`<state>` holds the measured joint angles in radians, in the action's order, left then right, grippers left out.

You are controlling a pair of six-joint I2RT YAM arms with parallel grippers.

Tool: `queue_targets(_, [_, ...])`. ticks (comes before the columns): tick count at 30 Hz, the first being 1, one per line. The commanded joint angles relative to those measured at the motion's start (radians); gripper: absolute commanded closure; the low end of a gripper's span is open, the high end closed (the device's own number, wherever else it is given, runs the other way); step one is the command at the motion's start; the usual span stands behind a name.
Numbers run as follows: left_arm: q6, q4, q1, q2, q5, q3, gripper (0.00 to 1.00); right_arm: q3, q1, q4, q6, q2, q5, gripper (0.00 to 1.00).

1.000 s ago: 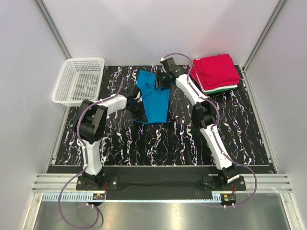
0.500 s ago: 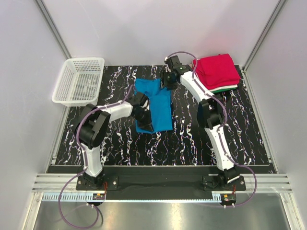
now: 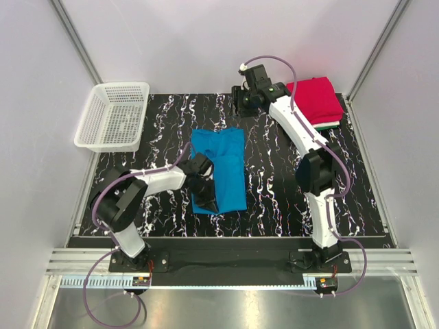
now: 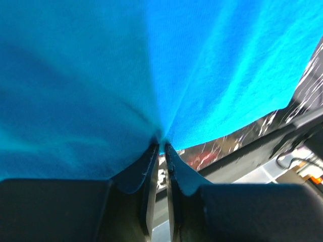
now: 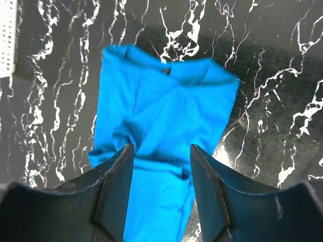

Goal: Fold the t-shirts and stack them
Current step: Fold the tshirt

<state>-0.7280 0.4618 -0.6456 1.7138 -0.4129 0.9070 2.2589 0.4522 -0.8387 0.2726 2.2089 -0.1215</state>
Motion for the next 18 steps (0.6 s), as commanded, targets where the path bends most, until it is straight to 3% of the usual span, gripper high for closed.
queue_targets(1, [-0.030, 0.043, -0.090, -0.006, 0.060, -0.094, 0.83, -0.007, 0.005, -0.017, -0.009, -0.100, 0.013, 0.44])
queue_targets(6, [-0.053, 0.054, -0.147, -0.069, 0.072, -0.105, 0.84, -0.062, 0.009, -0.023, 0.016, -0.158, 0.000, 0.45])
queue_targets(8, [-0.045, 0.095, -0.146, -0.109, 0.106, -0.053, 0.80, -0.085, 0.009, -0.030, 0.023, -0.178, 0.012, 0.45])
queue_targets(9, [-0.027, 0.150, -0.146, -0.159, 0.150, -0.019, 0.72, -0.088, 0.009, -0.036, 0.023, -0.201, 0.017, 0.44])
queue_targets(13, [0.012, 0.285, -0.085, -0.241, 0.230, 0.256, 0.62, -0.085, 0.009, -0.082, 0.014, -0.264, 0.036, 0.43])
queue_targets(18, [0.022, 0.391, 0.027, -0.241, 0.174, 0.528, 0.57, -0.133, 0.009, -0.204, 0.022, -0.372, -0.015, 0.42])
